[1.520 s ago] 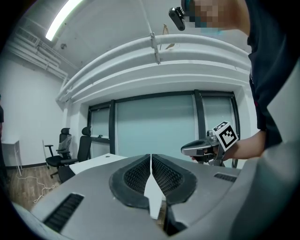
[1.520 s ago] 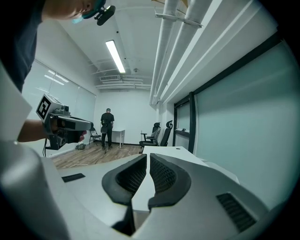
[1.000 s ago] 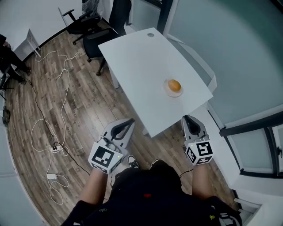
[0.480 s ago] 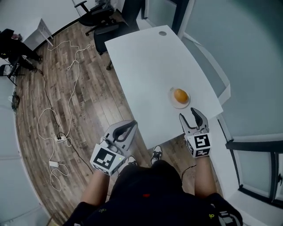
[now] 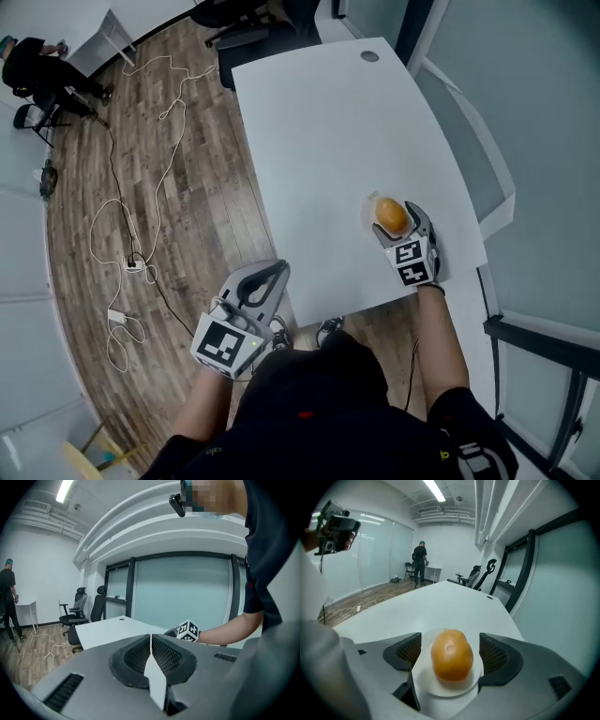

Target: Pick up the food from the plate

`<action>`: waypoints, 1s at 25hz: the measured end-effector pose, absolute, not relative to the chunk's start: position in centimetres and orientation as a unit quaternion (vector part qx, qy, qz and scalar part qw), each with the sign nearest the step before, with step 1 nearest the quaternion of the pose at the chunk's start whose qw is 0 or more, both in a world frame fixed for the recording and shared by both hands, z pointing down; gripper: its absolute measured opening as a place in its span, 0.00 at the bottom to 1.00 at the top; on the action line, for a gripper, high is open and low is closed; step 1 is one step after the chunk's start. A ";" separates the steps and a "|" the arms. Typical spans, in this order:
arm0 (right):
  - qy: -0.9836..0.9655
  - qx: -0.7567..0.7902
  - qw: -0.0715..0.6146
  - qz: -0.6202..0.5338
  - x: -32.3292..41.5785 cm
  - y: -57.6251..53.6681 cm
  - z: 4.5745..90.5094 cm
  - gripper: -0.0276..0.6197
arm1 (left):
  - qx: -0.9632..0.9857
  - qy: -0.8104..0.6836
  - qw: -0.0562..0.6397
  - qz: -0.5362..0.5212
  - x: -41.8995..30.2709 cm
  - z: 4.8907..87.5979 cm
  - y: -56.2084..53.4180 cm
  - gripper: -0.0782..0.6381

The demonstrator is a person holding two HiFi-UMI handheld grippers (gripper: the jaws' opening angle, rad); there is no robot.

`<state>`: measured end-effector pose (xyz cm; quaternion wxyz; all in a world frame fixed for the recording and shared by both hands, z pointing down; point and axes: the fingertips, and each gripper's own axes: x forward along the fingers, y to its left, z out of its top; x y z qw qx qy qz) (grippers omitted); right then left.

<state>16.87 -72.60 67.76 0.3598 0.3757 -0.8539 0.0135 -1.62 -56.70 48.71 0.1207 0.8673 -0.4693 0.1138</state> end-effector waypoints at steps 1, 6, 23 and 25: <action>-0.851 0.372 0.371 0.013 17.0 -73.2 68.7 0.61 | 0.865 -0.473 0.123 0.116 -1.6 49.0 -56.8 0.15; -0.842 0.357 0.404 0.027 16.9 -74.1 71.8 0.61 | 0.854 -0.488 0.132 0.123 -3.0 50.0 -56.8 0.15; -0.862 0.456 0.220 -0.006 12.1 -66.1 51.6 0.61 | 0.879 -0.467 0.091 0.040 -7.5 43.4 -53.8 0.15; -0.860 0.465 0.211 -0.031 11.1 -63.9 48.6 0.61 | 0.886 -0.458 0.076 0.025 -8.3 42.0 -52.9 0.15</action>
